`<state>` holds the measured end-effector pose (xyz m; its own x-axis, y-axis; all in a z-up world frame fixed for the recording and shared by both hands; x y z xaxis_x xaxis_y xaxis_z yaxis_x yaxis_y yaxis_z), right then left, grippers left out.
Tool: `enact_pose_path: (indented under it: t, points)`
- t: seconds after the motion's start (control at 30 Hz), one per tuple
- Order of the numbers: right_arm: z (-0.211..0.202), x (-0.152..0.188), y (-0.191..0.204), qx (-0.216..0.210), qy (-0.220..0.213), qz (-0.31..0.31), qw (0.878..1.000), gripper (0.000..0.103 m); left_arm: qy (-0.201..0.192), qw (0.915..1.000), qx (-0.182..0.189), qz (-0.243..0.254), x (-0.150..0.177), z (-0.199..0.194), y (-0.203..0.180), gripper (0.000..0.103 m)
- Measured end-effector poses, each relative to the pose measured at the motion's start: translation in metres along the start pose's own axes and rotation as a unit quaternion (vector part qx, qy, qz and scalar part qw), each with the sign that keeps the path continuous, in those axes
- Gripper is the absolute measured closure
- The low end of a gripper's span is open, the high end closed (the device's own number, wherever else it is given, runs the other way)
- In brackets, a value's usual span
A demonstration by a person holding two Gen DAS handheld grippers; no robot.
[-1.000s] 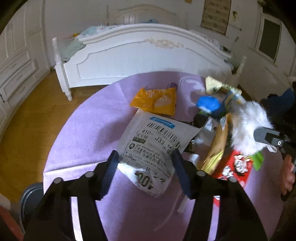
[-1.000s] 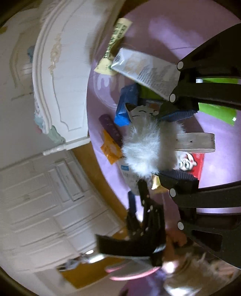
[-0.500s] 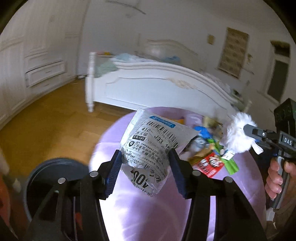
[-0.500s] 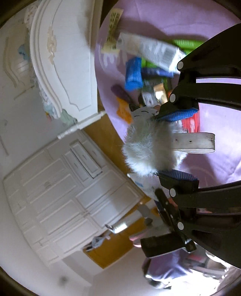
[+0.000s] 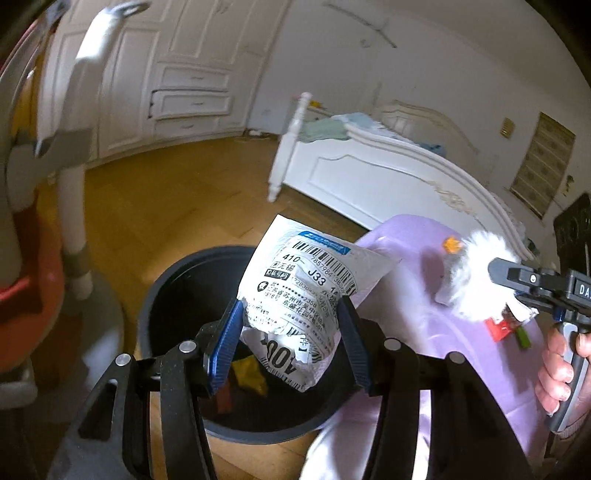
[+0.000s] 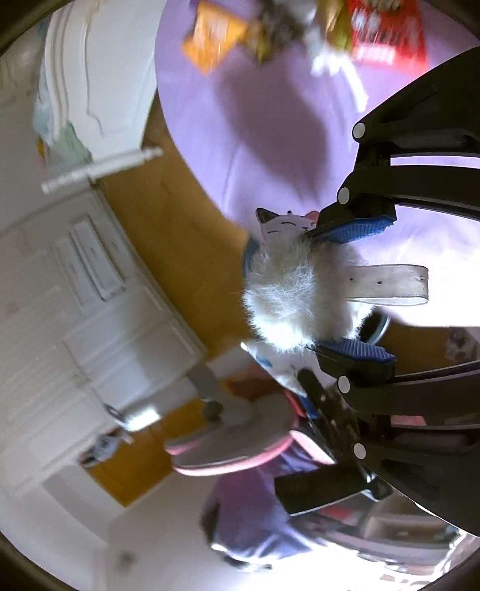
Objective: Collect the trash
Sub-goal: 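Carry both items over the black bin and open both tools to drop them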
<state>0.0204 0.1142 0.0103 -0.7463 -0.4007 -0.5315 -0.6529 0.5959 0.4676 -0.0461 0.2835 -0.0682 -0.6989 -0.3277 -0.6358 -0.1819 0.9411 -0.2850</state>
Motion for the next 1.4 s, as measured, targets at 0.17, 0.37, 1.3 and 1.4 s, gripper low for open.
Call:
enact_pose_path:
  t: [0.17,0.37,1.3,1.4]
  points:
    - [0.061,-0.018,0.028,0.016,0.048,-0.031,0.998,0.057,0.016,0.9997,-0.003,-0.020,0.008,0.015,0.024,0.051]
    - [0.113,-0.035,0.033,0.053,0.091,-0.030,0.994,0.057,0.040,0.9986,-0.012,-0.033,0.016,0.039,0.038,0.051]
    - [0.077,-0.031,0.005,0.015,0.040,0.018,0.999,0.042,0.017,0.9992,-0.034,-0.008,0.000,0.026,0.013,0.017]
    - [0.047,-0.021,-0.004,0.020,0.018,0.017,0.999,0.042,0.015,0.9996,-0.016,0.019,-0.007,0.021,-0.016,0.017]
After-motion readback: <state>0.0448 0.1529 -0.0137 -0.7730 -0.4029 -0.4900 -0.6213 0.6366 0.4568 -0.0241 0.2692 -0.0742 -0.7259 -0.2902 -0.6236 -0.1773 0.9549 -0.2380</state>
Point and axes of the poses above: each gripper's, at about its wrist camera, not at the fingertips, and z roughly the way its jaws point, y to its left, x to its underside, the point moved 6 cm from there along z, roughly the way its jaws point, and after that the axes turned 9 degrees about y, right-handed, at the moved point
